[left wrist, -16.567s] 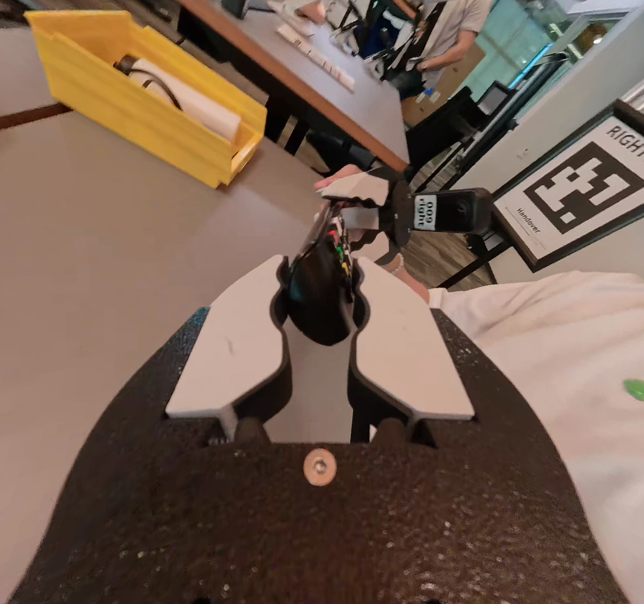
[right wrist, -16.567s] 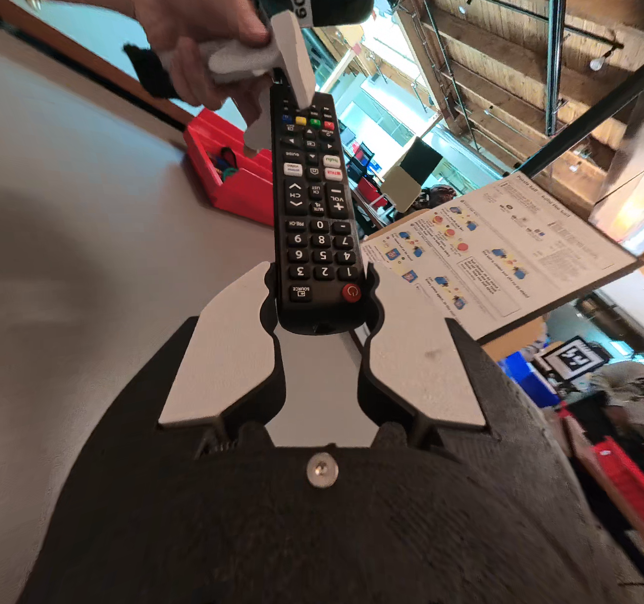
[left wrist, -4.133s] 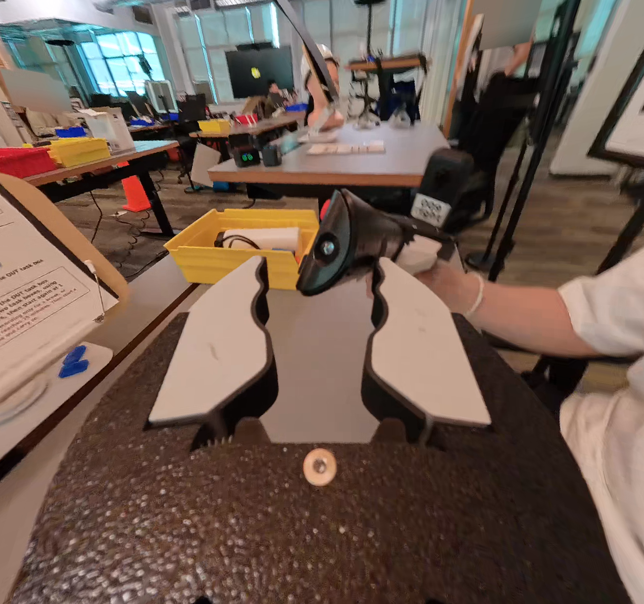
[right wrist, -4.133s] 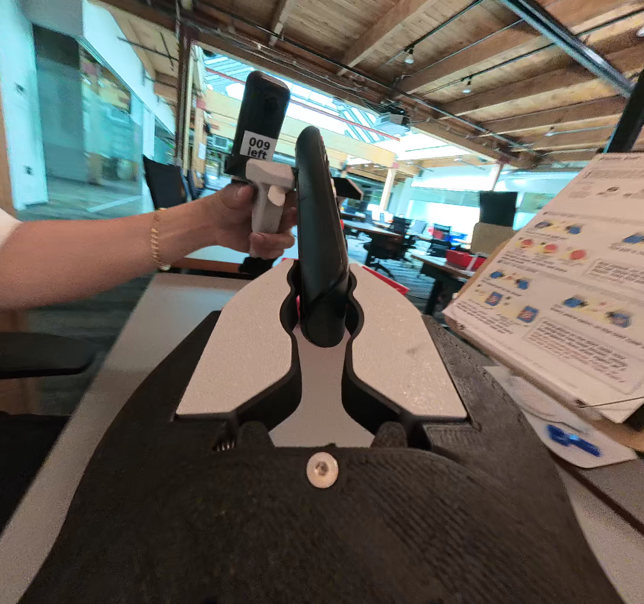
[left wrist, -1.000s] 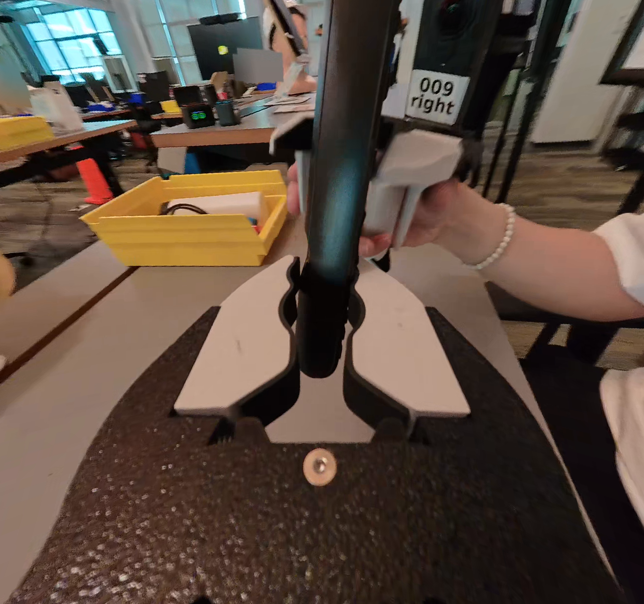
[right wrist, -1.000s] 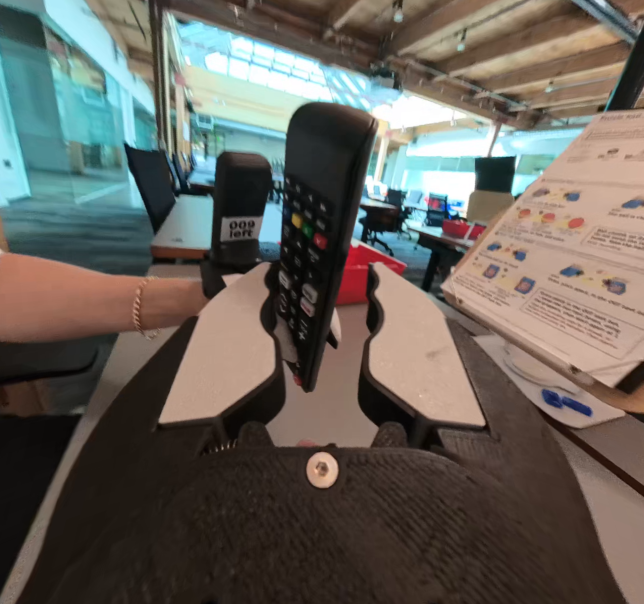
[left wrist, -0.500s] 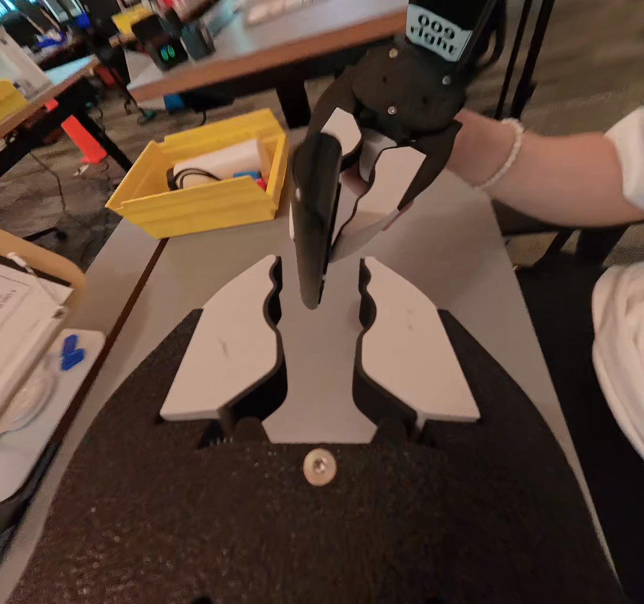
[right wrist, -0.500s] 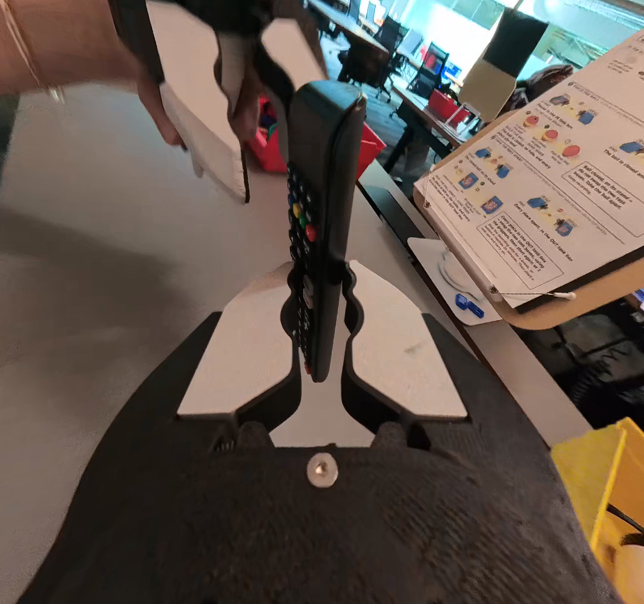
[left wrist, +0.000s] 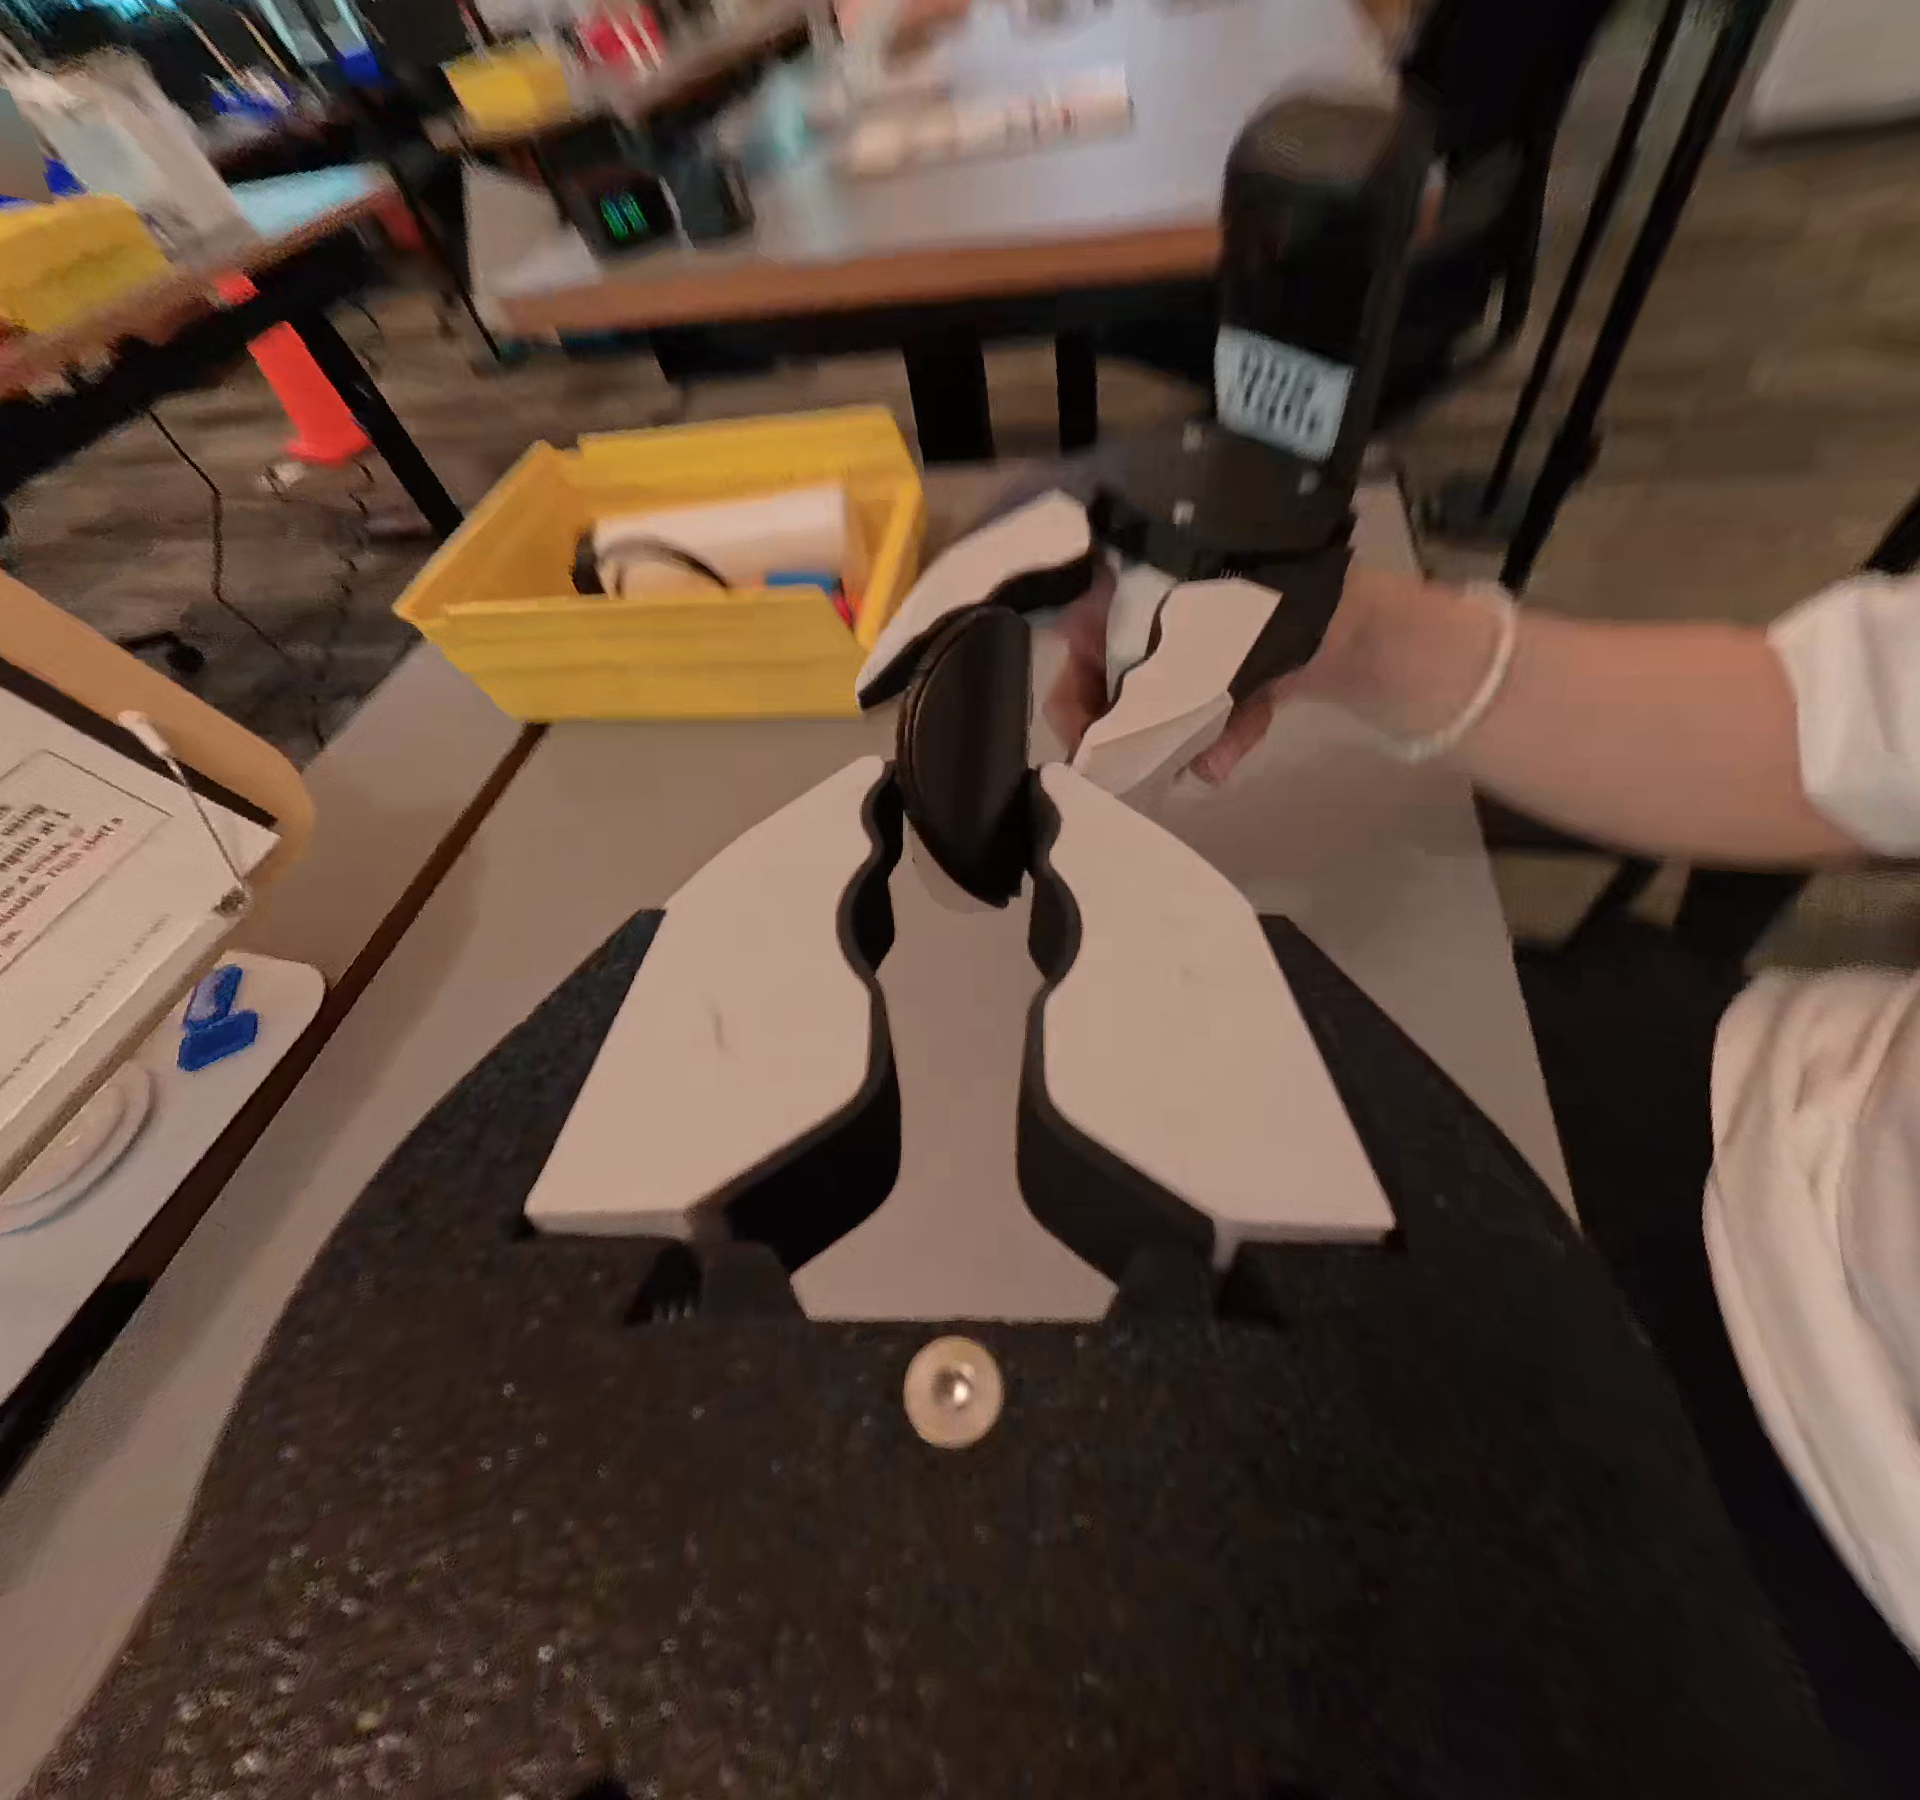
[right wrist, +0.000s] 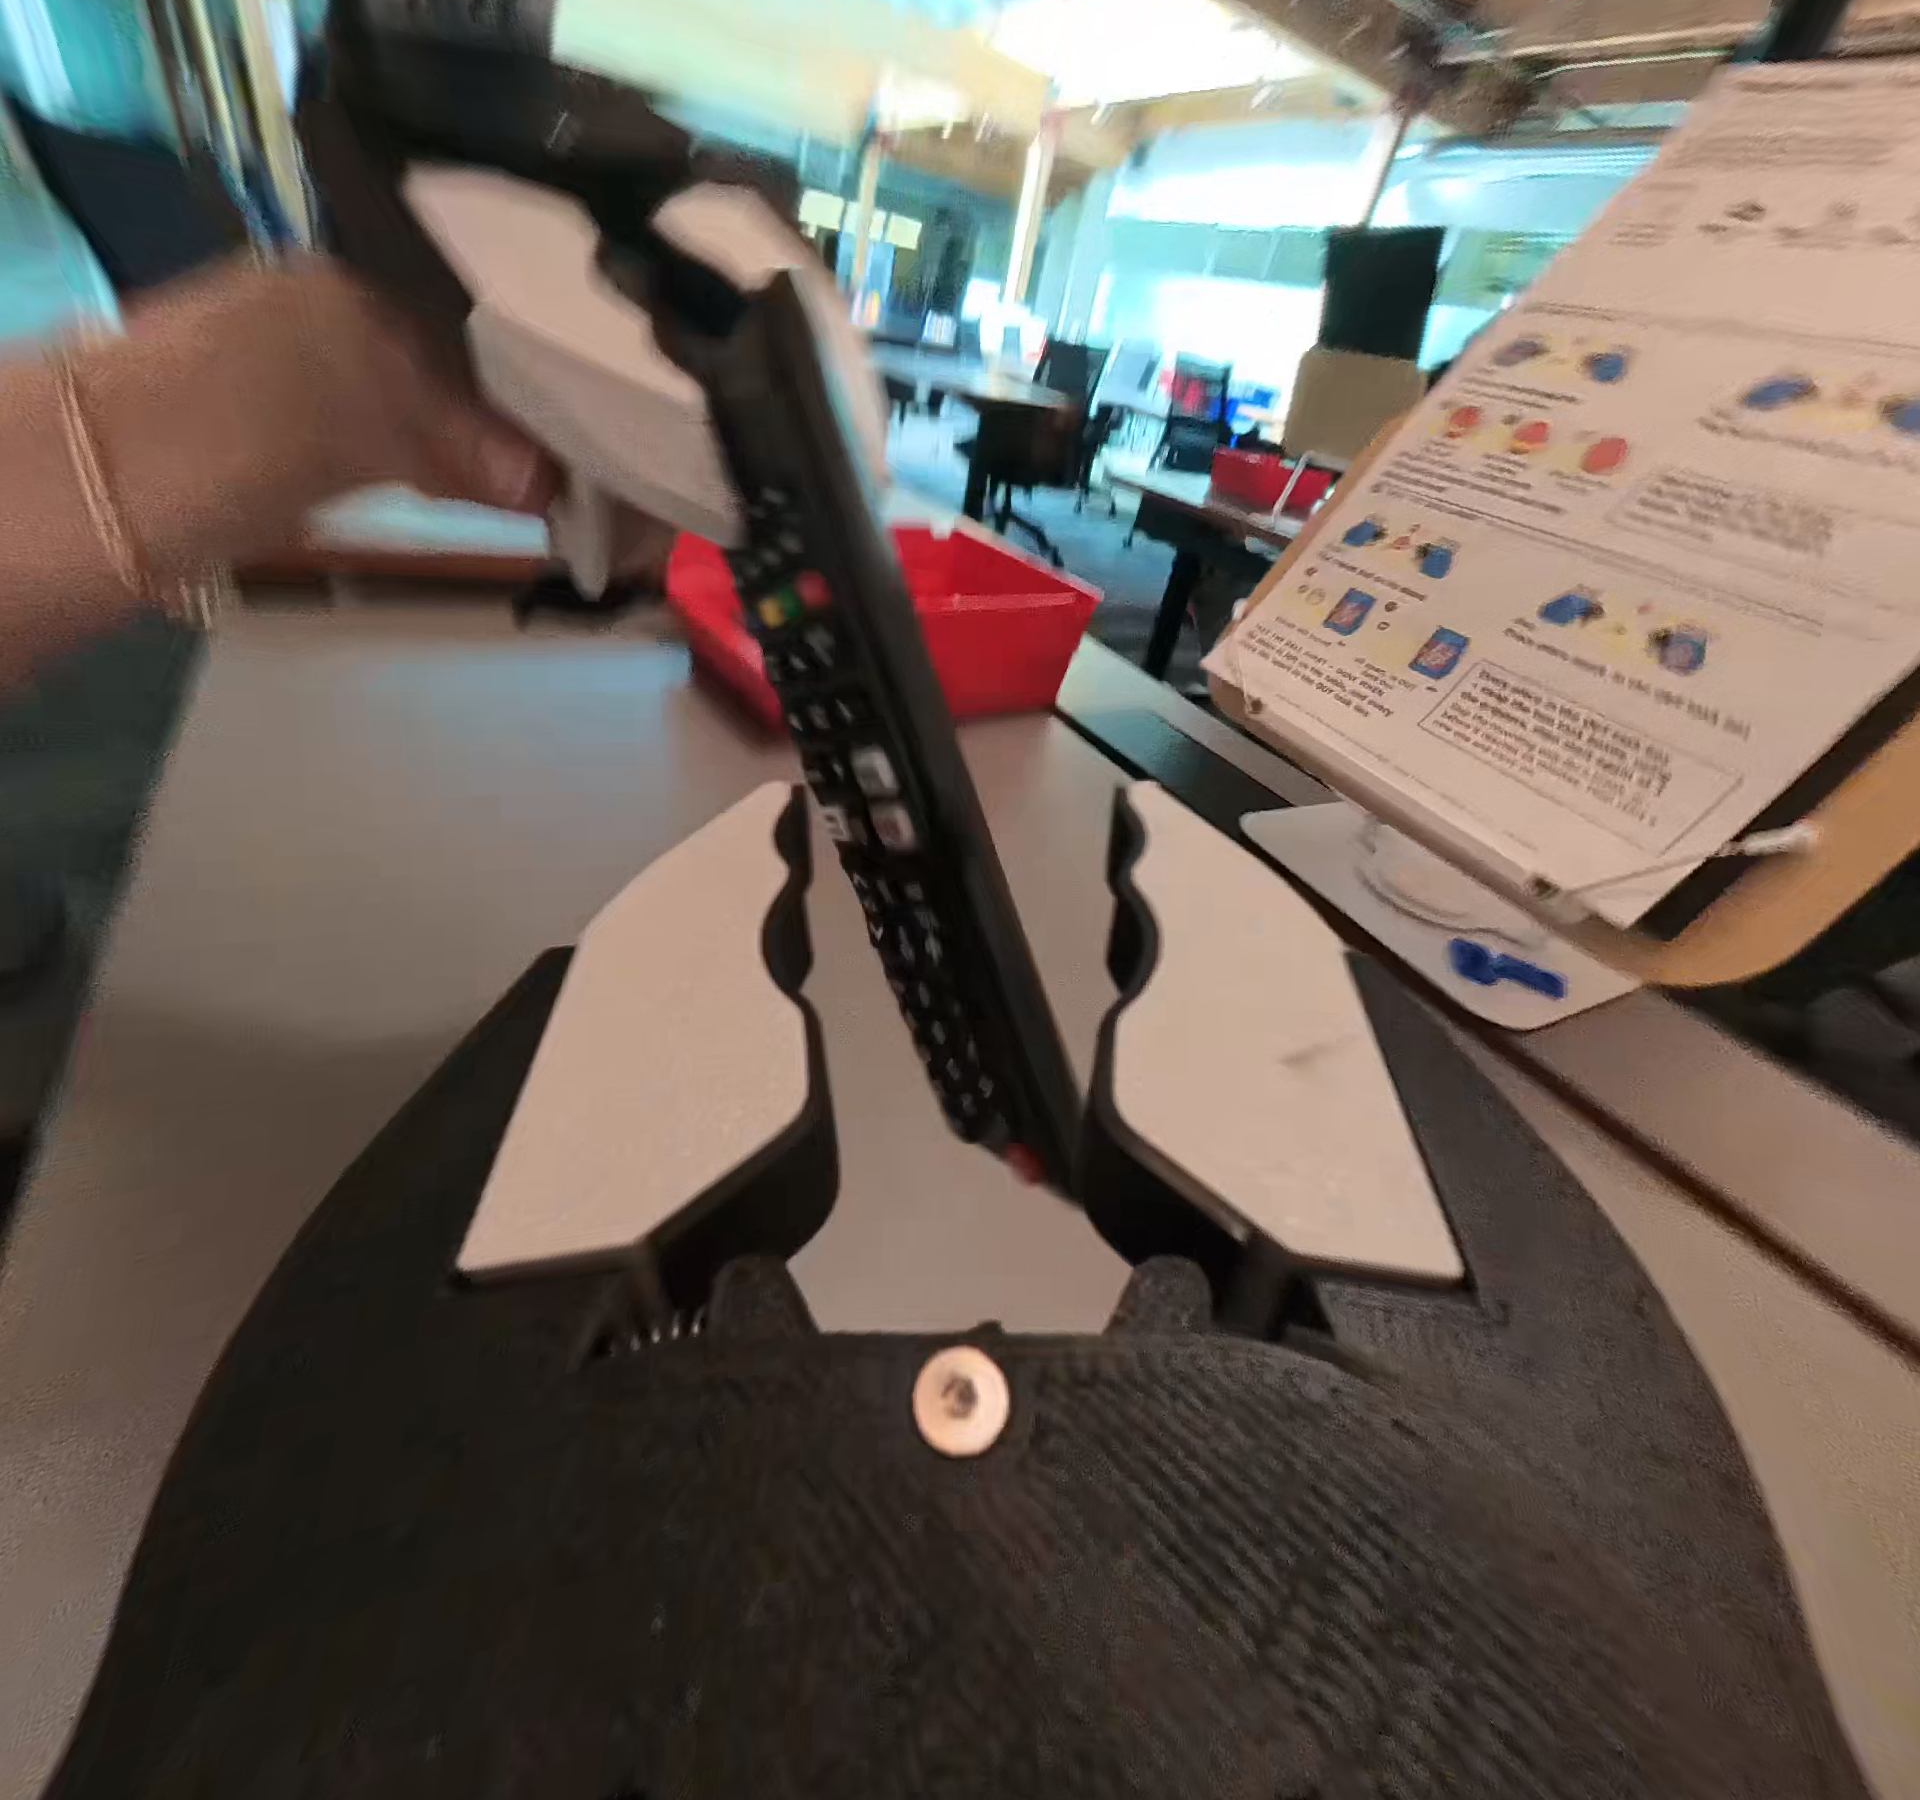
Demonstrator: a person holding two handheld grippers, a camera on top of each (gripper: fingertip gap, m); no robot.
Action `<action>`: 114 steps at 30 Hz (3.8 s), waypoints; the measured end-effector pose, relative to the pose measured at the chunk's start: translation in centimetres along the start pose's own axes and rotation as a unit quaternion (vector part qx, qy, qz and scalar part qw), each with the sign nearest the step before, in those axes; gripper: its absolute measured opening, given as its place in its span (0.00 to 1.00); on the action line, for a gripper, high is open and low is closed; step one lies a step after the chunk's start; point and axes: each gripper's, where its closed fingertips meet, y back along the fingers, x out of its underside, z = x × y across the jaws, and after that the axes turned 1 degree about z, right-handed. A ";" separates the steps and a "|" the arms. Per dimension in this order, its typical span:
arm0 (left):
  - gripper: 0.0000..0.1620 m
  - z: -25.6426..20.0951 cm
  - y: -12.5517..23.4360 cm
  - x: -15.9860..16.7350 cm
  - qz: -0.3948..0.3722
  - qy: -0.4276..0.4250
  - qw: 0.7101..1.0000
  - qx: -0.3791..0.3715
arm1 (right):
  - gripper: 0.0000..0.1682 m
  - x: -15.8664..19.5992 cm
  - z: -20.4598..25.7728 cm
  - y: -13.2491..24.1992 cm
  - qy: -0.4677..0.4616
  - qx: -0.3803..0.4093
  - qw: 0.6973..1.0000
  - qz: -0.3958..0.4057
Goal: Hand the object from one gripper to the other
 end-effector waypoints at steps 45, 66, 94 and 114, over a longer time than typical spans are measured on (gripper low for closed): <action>0.15 -2.5 -4.3 -0.3 -0.019 -0.025 0.999 0.021 | 0.14 0.8 3.2 -0.8 0.004 -0.076 0.994 0.074; 0.14 5.4 -0.5 -2.0 -0.261 0.287 0.893 -0.226 | 0.43 0.9 -0.2 -3.2 0.069 0.144 0.987 0.009; 0.34 -2.1 -0.7 -2.0 -0.115 0.051 0.987 0.098 | 0.29 -0.6 5.7 -0.9 -0.052 -0.172 0.983 -0.028; 0.29 4.4 -0.1 -2.2 -0.194 0.284 0.917 -0.202 | 0.25 0.3 0.6 -2.7 0.130 0.116 0.984 -0.024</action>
